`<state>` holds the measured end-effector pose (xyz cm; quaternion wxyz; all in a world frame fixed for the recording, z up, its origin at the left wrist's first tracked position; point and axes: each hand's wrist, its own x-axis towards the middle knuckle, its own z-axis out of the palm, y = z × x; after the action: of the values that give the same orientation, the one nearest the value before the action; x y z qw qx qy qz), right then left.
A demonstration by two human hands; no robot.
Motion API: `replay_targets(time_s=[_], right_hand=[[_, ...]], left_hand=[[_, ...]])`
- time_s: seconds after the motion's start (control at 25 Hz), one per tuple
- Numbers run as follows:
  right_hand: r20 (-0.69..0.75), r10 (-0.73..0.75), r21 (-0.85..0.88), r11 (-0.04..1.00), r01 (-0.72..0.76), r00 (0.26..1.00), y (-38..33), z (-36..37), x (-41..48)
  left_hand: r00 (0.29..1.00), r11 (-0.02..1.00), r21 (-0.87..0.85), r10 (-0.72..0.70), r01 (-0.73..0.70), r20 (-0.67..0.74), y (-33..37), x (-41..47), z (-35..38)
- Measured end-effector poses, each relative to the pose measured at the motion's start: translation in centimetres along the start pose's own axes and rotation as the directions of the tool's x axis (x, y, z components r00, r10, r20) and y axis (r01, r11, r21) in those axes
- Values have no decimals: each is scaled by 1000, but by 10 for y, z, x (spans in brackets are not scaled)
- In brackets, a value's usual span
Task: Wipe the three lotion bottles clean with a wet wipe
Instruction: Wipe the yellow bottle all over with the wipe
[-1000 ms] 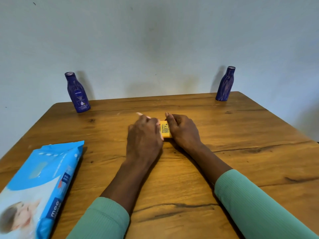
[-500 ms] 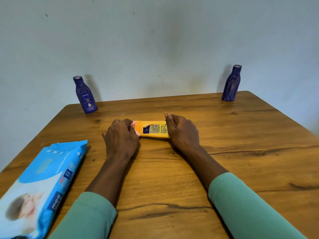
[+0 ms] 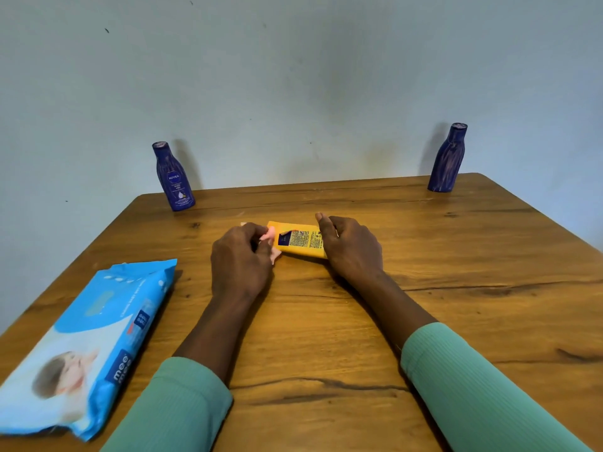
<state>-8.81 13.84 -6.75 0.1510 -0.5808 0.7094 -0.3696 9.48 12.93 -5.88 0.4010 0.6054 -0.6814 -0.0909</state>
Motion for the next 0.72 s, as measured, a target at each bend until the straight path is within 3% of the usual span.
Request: replay_targets(time_s=[0.28, 0.4, 0.52, 0.72], right_hand=[[100, -219, -66, 972, 226, 971, -7, -6, -6], [98, -274, -51, 959, 280, 957, -15, -7, -3], [120, -298, -2, 954, 301, 947, -12, 0, -5], [72, -311, -43, 948, 314, 948, 5, 5, -11]], left_hand=[[987, 996, -89, -25, 11, -161, -6, 21, -4], [987, 998, -64, -23, 13, -157, -10, 28, -10], [987, 998, -9, 64, -66, -150, -7, 18, -7], [939, 940, -60, 340, -337, 50, 22, -13, 8]])
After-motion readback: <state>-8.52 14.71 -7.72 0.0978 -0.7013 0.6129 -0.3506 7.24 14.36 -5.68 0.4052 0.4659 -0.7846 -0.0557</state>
